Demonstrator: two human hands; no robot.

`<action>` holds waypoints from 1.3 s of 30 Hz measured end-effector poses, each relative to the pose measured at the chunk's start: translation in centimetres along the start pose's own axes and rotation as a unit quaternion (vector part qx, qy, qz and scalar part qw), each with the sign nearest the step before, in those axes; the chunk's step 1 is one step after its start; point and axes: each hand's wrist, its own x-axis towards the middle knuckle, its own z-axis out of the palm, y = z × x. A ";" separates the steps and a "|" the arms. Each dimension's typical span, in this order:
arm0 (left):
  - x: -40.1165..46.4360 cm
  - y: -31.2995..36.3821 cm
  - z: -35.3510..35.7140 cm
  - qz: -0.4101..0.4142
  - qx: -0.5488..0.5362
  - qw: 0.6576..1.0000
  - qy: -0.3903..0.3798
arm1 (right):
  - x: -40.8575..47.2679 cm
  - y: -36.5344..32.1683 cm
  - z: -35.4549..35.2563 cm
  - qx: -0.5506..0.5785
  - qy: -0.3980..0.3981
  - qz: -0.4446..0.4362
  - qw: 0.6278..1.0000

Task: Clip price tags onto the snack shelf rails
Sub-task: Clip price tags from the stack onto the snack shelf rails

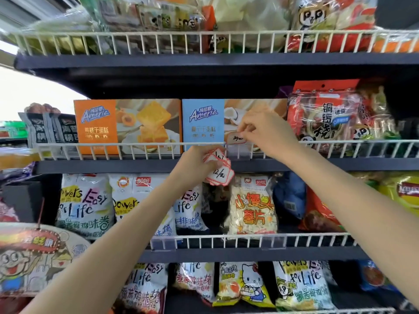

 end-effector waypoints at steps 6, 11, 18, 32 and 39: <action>-0.2 0.1 -0.2 0.002 0.031 0.999 -0.014 | -0.3 -0.1 1.2 -0.055 -0.046 -0.009 0.997; -0.4 0.3 -0.1 -0.007 0.025 1.000 -0.007 | -1.7 -0.2 1.7 -0.089 -0.018 -0.034 0.995; -0.7 0.5 0.0 -0.016 0.022 1.000 -0.007 | -2.5 0.4 2.2 -0.106 0.017 -0.043 0.993; -0.8 0.2 0.2 -0.022 -0.001 1.000 -0.011 | -2.9 0.3 3.0 -0.064 0.035 -0.017 0.997; -0.7 0.0 0.2 -0.028 -0.021 0.999 -0.014 | -3.4 0.9 2.8 -0.071 0.023 -0.044 0.996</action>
